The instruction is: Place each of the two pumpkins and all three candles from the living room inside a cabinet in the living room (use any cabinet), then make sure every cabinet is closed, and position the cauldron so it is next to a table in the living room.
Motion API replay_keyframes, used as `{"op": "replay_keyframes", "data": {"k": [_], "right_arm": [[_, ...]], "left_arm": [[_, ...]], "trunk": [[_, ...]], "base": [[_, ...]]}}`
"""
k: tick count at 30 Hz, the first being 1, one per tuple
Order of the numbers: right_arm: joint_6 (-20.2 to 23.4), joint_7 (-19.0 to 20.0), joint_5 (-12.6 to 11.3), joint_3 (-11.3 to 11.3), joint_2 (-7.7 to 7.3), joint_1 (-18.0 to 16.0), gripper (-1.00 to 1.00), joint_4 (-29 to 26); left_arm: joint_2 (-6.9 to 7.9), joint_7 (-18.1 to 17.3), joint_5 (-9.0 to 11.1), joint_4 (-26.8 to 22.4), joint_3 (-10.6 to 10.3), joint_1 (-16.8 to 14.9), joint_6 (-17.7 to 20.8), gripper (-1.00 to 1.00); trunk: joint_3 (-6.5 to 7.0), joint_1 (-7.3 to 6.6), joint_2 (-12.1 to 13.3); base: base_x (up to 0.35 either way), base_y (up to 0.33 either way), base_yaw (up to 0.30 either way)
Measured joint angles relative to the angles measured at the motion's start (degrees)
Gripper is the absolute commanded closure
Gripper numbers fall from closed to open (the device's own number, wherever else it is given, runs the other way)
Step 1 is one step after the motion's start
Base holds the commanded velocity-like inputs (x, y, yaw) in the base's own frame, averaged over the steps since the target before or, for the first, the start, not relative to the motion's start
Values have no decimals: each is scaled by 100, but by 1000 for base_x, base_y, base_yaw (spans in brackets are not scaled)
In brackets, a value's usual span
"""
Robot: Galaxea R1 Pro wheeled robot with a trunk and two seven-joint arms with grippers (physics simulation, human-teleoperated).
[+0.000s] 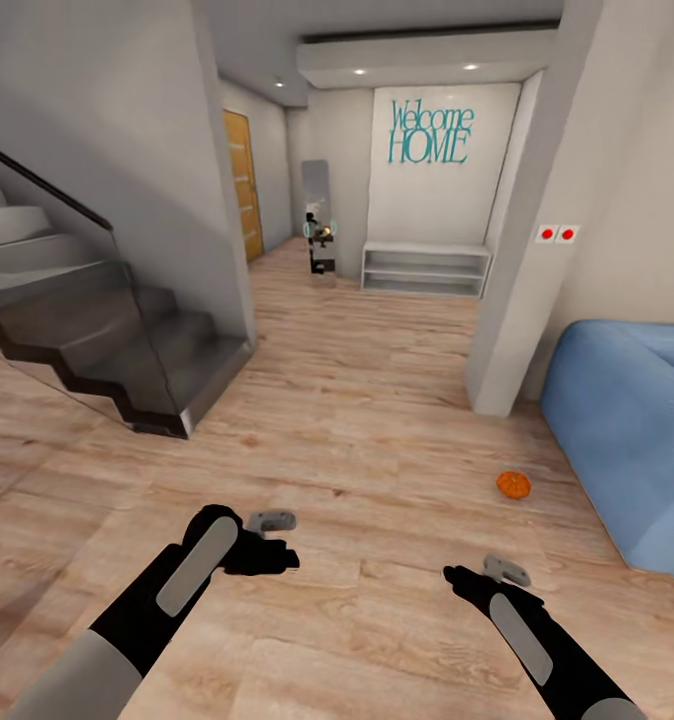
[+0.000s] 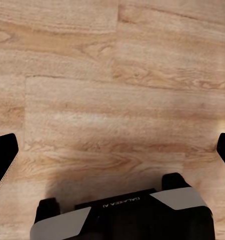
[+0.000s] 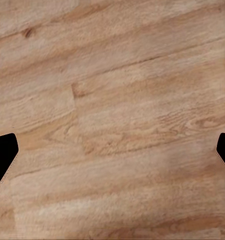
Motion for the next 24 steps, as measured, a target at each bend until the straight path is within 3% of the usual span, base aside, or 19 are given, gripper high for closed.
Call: {"op": "replay_keyframes", "data": {"k": [18, 24], "right_arm": [[2, 0, 2, 0, 7, -4, -100, 3], [0, 0, 2, 1, 9, -4, -100, 7]], "left_arm": [[0, 0, 0, 0, -6, 0, 0, -100], [1, 0, -1, -1, -5, 1, 1, -100]], "trunk": [[117, 0, 0], [141, 0, 0]], "base": [[289, 0, -221], [275, 0, -98]]}}
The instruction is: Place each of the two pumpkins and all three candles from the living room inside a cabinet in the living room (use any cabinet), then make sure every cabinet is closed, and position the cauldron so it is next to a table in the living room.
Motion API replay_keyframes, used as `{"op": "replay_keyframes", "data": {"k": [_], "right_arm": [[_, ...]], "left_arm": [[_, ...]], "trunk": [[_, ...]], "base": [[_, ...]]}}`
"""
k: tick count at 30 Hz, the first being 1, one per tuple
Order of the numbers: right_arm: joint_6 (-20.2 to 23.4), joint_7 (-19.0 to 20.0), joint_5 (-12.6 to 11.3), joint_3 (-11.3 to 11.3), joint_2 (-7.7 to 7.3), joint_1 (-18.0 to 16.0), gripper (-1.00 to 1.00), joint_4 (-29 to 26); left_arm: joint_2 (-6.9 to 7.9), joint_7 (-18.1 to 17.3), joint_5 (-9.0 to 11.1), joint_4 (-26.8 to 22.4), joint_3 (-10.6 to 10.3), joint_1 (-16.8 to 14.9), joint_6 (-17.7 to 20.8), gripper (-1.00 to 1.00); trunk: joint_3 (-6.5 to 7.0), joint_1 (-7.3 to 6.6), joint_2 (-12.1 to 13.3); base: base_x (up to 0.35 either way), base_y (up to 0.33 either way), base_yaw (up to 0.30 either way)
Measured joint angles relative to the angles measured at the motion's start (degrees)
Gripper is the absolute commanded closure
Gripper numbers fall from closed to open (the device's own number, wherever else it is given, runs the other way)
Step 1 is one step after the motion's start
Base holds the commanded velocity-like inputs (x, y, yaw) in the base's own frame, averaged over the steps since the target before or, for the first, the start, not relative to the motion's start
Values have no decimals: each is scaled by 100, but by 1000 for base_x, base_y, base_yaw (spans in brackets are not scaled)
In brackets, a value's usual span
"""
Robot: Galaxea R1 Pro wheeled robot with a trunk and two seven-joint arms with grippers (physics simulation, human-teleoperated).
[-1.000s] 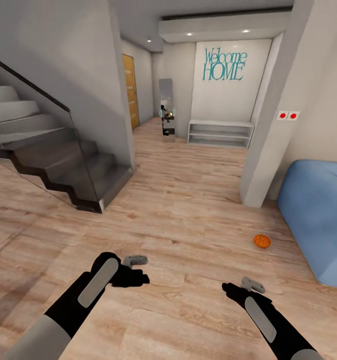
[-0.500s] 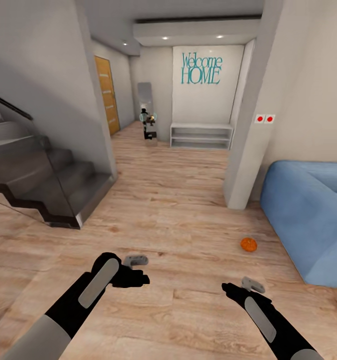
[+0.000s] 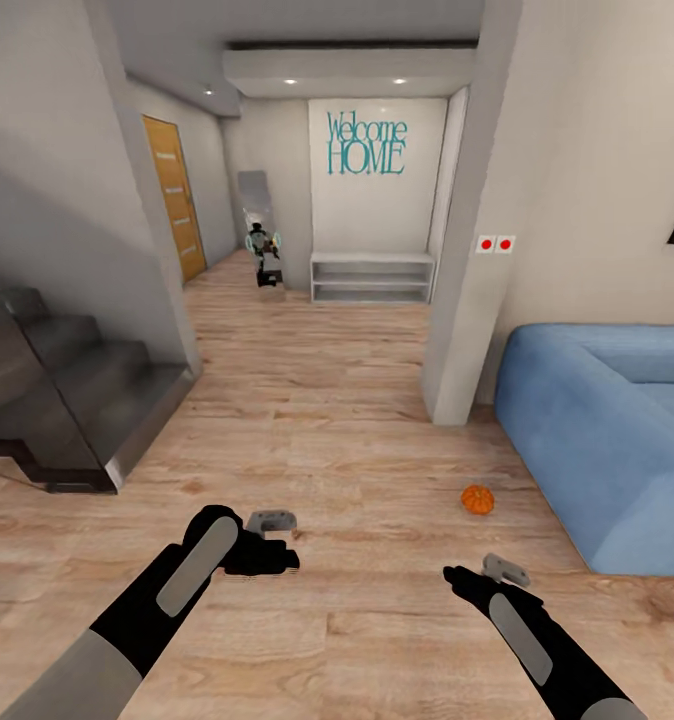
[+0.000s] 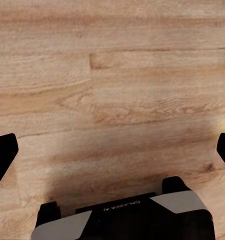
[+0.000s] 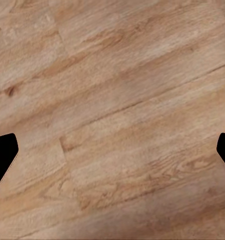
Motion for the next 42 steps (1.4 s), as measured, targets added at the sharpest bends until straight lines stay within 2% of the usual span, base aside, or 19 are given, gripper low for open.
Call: {"op": "replay_keyframes", "data": {"k": [38, 42], "right_arm": [[-35, -28, 17, -9, 62, -4, -100, -7], [-166, -28, 27, -2, 59, -1, -100, -4]], "left_arm": [[-16, 1, 0, 6, -69, 0, -1, -100], [-17, 2, 0, 6, -70, 0, -1, -100]], "trunk": [[4, 1, 0], [4, 1, 0]], "base": [[251, -11, -3], [214, -93, 0]]}}
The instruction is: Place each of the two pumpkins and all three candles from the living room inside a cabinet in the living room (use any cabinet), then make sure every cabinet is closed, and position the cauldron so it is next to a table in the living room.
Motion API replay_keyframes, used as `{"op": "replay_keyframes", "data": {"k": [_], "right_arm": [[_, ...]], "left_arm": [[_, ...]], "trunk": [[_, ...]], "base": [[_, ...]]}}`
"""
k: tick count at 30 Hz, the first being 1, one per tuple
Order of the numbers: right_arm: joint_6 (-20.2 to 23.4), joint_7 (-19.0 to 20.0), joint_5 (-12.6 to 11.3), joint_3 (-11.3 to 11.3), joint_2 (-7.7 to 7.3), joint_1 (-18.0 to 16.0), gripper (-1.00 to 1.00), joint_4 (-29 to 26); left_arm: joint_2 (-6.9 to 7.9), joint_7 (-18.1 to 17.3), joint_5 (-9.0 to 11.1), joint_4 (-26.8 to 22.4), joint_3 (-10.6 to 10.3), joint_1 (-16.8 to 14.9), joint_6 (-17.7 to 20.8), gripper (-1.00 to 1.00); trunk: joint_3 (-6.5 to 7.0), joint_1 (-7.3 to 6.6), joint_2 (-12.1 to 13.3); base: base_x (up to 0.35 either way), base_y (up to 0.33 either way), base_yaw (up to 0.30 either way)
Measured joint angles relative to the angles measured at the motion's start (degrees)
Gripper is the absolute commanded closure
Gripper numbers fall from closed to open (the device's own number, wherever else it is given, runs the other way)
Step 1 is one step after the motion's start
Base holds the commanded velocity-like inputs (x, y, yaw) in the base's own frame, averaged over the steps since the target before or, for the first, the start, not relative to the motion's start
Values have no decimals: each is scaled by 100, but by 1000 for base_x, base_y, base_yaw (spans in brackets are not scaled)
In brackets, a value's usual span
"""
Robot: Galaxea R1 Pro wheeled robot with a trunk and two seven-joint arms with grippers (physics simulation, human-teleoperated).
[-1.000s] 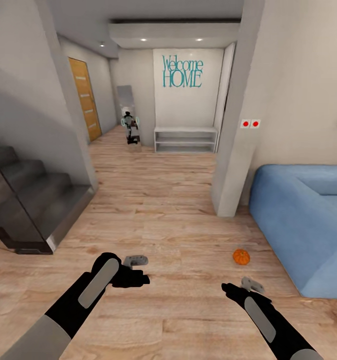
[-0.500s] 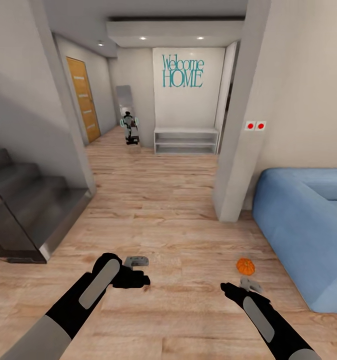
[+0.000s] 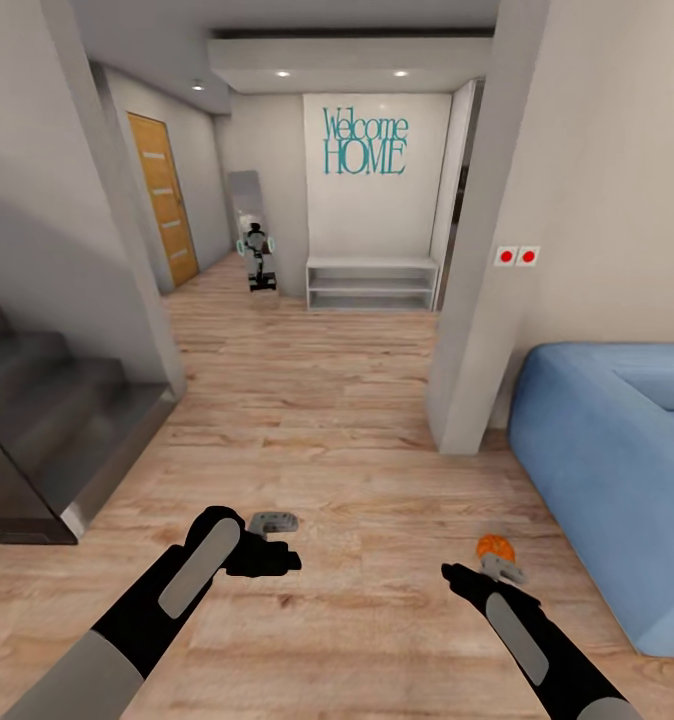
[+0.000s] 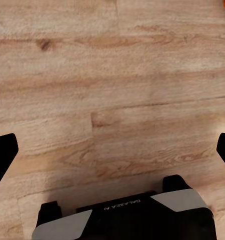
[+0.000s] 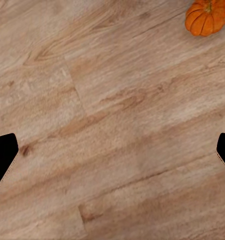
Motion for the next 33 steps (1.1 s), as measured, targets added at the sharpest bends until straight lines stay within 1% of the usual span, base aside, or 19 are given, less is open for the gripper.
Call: {"op": "replay_keyframes", "data": {"k": [6, 8, 10, 12, 13, 14, 15, 17, 18, 19, 21, 23, 24, 25, 26, 27, 28, 32, 33], "right_arm": [[-154, -45, 24, 6, -4, 2, -100, 20], [-167, -68, 4, -26, -22, 2, -100, 89], [-168, -98, -7, -147, -10, 1, -100, 207], [-171, -152, -15, -413, 0, -2, -100, 346], [-173, -169, -22, -656, 4, -3, -100, 409], [-160, -167, -27, -804, 6, -4, -100, 433], [-138, -165, -31, -1024, 7, -4, -100, 463], [-89, -175, -48, -1246, 6, -4, -100, 490], [-54, -175, -58, -1302, 7, -4, -100, 495], [46, -173, -113, -1379, 8, -8, -100, 490], [205, -168, -245, -1435, 6, -27, -100, 477], [425, -156, -474, -1472, -5, -49, -100, 472], [641, -113, -753, -1495, -22, -81, -100, 472], [731, -84, -905, -1505, -31, -103, -100, 475], [850, -28, -1169, -1524, -46, -151, -100, 488], [895, 1, -1290, -1533, -54, -172, -100, 495], [955, 71, -1475, -1551, -70, -203, -100, 516], [985, 306, -1675, -1637, -114, -234, -100, 652], [936, 467, -1718, -1720, -148, -242, -100, 840]], "left_arm": [[0, 0, -1, 0, 0, 0, 0, -100], [0, -1, -1, 0, 0, 0, 0, -100], [0, 1, 0, 0, 0, 0, 0, -100], [0, 0, 0, 0, 0, 0, 0, -100], [0, 1, -1, 0, 0, 0, 0, -100], [0, 2, -1, 0, 0, 0, 0, -100], [0, 2, -1, 0, 0, 0, 0, -100], [0, 0, 0, 0, 0, 0, 0, -100], [0, 0, 0, 0, 0, 0, 0, -100], [-1, -1, 0, 0, 0, 0, 0, -100], [1, -1, -1, -3, 0, 0, 0, -100], [4, -3, 0, -3, 0, 0, 0, -100], [5, -6, -1, -2, 0, 0, 0, -100], [6, -7, 0, -2, 0, 0, 0, -100], [7, -8, -1, -1, 1, 0, 0, -100], [7, -9, 0, -2, 2, 0, 0, -100], [7, -9, 0, -5, 5, 0, 0, -100], [8, -10, 0, -7, 7, 0, 0, -100], [5, -10, 0, -8, 6, 0, 0, -100]], "trunk": [[0, 0, 0], [0, 0, 0], [0, 0, 0], [0, 0, 0], [0, 0, 0], [0, 0, 0], [0, 0, 0], [0, 0, 0], [0, 0, 0], [0, 0, 0], [0, 0, 0], [0, 0, 0], [0, 0, 0], [0, 0, 0], [0, 0, 0], [0, 0, 0], [0, 0, 0], [0, 0, 0], [0, 0, 0]], "base": [[211, -98, 0], [210, -99, 0], [209, -100, 0], [208, -100, 0], [208, -100, 0], [208, -100, 0], [208, -100, 0], [208, -100, 0], [206, -100, 0], [204, -100, 0], [202, -100, 0], [197, -100, 0], [193, -100, 0], [190, -100, 0], [189, -100, 0], [187, -100, 0], [187, -100, 0], [186, -100, 0], [185, -100, 0]]}}
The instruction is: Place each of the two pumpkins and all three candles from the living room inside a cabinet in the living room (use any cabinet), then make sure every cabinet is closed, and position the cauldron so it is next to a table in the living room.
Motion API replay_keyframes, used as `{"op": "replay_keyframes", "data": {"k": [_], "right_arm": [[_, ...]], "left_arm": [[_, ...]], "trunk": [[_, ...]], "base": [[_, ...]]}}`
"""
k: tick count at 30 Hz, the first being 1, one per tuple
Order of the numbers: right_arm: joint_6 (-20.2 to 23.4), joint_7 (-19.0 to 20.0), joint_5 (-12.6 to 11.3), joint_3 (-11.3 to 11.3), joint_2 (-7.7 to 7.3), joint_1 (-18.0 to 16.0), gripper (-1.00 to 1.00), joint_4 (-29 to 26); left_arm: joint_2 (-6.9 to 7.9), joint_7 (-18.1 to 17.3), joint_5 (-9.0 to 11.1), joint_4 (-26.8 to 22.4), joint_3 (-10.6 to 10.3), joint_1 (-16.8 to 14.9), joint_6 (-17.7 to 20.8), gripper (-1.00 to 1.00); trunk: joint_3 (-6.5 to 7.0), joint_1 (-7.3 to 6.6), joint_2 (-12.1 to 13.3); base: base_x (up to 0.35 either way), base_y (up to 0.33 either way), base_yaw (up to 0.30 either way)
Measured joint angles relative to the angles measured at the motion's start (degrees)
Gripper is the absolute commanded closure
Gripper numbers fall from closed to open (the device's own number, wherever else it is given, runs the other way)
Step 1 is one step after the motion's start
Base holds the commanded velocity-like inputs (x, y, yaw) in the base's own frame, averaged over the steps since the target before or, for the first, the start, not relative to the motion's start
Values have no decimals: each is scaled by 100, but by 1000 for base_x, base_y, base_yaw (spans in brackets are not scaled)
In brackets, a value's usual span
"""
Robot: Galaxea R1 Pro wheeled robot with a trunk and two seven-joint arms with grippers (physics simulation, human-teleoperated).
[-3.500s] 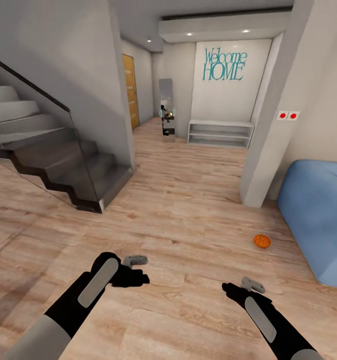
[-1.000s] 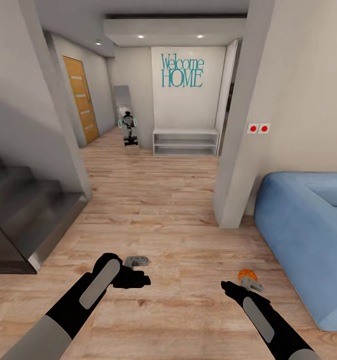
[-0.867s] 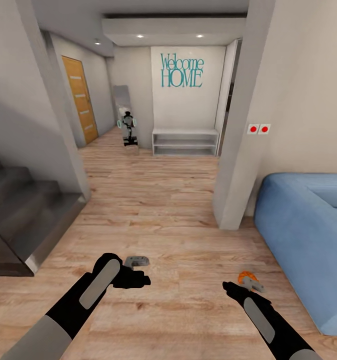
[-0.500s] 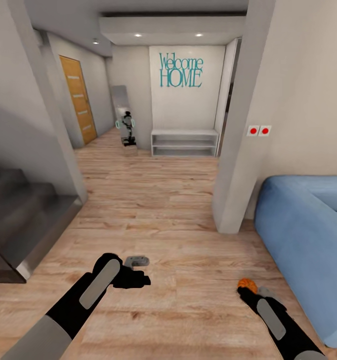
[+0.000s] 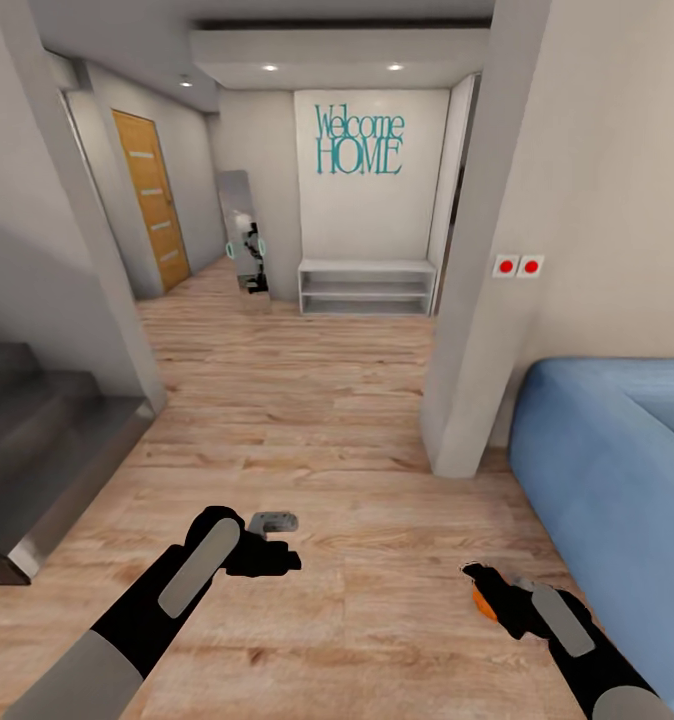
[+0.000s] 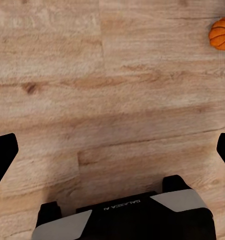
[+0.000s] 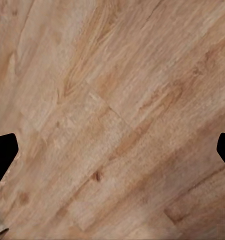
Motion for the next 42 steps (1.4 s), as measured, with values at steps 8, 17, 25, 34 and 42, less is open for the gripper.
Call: {"op": "replay_keyframes", "data": {"k": [8, 17, 25, 34, 42], "right_arm": [[-370, 1340, -155, -289, -269, -12, -100, 1238], [-1268, 1735, -149, -605, -244, -9, -100, 1737], [-1724, 1709, -227, -790, -176, -11, -100, 1862], [-1902, 1601, -384, -1140, -172, -10, -100, 1870], [-1886, 1594, -408, -1184, -198, -11, -100, 1858]], "left_arm": [[-5, -4, 5, -1, 2, 0, 1, -100], [1, -8, 7, -2, 3, 0, 3, -100], [-2, -8, 8, -10, 1, 0, 3, -100], [-5, -9, 15, -132, 10, 0, 1, -100], [-65, -9, 18, -280, 10, 2, 1, -100]], "trunk": [[0, 0, 0], [0, 0, -1], [0, 1, -1], [0, 2, 0], [-108, 133, -240]], "base": [[196, -68, 0], [205, 53, 0], [169, 176, 0], [30, 26, 0], [1, 1, 0]]}}
